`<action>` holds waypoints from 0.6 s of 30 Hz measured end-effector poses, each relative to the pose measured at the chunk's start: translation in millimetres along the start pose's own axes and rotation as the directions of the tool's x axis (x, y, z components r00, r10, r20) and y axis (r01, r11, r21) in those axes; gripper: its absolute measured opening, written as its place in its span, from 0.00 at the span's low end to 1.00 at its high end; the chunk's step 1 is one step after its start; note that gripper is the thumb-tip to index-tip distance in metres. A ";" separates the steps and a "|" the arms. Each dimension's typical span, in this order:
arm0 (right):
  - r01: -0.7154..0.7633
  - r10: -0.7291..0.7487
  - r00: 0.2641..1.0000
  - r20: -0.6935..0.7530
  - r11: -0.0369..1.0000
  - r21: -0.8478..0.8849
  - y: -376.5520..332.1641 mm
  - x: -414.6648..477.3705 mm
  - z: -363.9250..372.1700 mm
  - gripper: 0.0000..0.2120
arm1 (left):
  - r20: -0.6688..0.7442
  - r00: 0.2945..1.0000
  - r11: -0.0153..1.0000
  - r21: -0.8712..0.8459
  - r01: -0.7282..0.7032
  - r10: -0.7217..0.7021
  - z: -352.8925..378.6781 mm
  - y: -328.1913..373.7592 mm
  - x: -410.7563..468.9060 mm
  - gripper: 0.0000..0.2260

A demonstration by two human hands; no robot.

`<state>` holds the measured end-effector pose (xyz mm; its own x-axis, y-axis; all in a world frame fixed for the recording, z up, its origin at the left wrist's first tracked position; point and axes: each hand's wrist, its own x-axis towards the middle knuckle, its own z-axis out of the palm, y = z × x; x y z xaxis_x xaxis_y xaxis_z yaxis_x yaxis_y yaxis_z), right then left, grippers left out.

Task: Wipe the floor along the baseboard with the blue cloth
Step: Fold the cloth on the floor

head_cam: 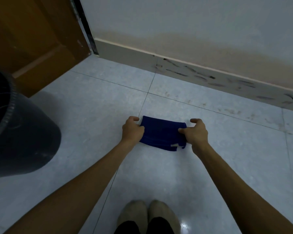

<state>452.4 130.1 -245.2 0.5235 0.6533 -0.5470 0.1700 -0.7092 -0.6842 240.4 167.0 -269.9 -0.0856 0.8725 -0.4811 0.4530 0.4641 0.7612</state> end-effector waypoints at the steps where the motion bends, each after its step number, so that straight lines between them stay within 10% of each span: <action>1: 0.004 -0.003 1.000 0.020 0.999 -0.044 4.3 -0.9 -0.3 0.32 | 0.002 1.000 1.000 0.005 -0.007 0.007 0.5 -3.2 -1.7 0.20; 12: 0.236 -0.208 0.971 0.116 0.904 -0.356 26.6 -6.1 3.5 0.32 | 0.093 0.977 0.964 0.171 -0.203 0.190 -11.3 -15.5 3.9 0.17; 18: 0.796 -0.633 0.533 0.561 0.151 -0.586 16.9 -11.4 27.8 0.34 | 0.304 0.810 0.437 0.719 -0.541 0.502 -26.4 -20.2 10.1 0.22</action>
<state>426.1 118.0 -264.0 -0.2971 0.9461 -0.1289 0.9316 0.2576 -0.2566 206.9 170.4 -278.6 0.4277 0.8931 -0.1395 0.8822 -0.3788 0.2796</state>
